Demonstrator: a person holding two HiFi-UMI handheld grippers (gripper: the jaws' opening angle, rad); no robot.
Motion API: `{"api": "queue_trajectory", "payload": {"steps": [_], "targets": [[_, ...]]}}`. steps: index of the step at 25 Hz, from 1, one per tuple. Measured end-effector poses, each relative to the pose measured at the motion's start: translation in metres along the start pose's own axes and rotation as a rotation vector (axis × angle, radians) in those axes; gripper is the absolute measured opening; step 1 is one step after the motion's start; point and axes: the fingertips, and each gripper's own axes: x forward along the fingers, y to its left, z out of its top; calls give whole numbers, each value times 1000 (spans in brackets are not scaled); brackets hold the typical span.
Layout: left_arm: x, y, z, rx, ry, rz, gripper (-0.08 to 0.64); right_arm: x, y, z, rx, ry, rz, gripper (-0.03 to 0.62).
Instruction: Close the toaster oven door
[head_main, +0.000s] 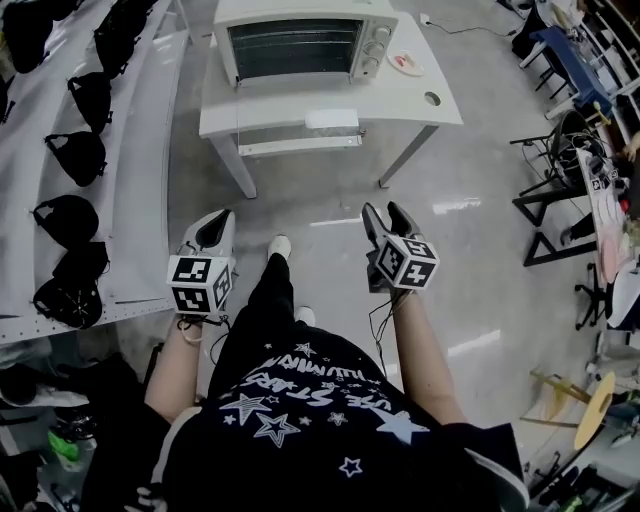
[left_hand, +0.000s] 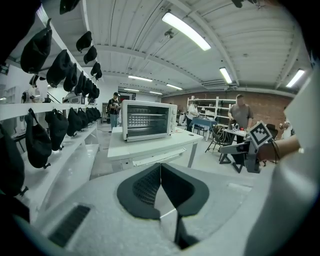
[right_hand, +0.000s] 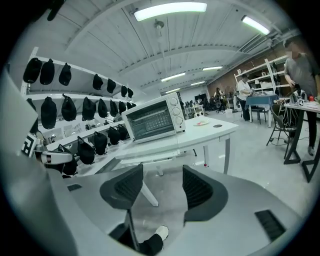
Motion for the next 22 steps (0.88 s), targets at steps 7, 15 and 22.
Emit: {"api": "queue_trajectory", "payload": {"steps": [7,15,22], "targets": [[58,48,0,-17,38,19,21,73,-6,9,-54,15,-34,230],[109,85,-15,-46,100,38,21,150,-26,-5,-25,40,-80,195],[136,107,-35,-57,177,43,21,205,-35,-17,-45,40,-75,181]]}}
